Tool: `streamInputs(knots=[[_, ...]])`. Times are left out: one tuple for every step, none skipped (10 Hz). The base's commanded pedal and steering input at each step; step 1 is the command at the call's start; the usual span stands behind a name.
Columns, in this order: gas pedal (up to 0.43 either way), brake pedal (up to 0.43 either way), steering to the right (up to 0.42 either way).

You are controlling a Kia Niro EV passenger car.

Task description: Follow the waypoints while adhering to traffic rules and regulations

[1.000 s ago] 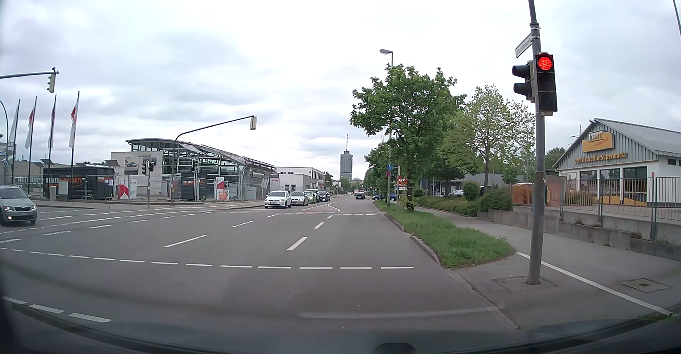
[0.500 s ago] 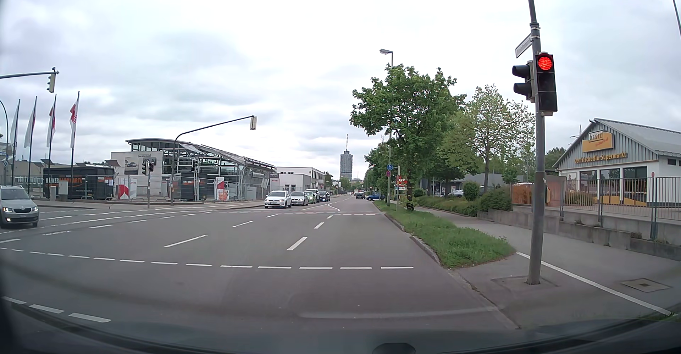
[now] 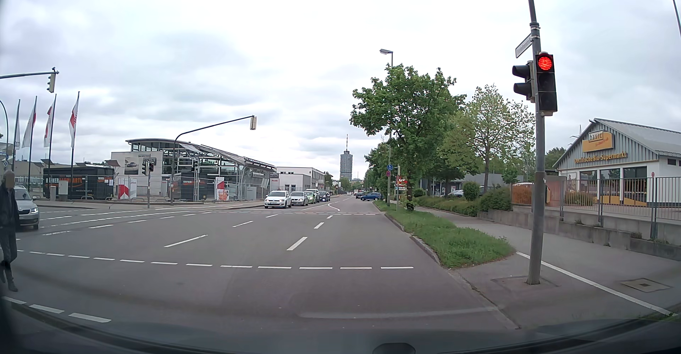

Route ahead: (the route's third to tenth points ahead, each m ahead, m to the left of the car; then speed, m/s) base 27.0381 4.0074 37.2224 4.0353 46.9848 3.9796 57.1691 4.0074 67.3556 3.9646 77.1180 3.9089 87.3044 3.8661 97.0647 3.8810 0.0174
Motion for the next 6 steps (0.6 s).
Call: streamInputs(knots=[[0.000,0.256,0.002],[0.000,0.256,0.002],[0.000,0.256,0.002],[0.000,0.256,0.002],[0.000,0.256,0.002],[0.000,0.262,0.002]])
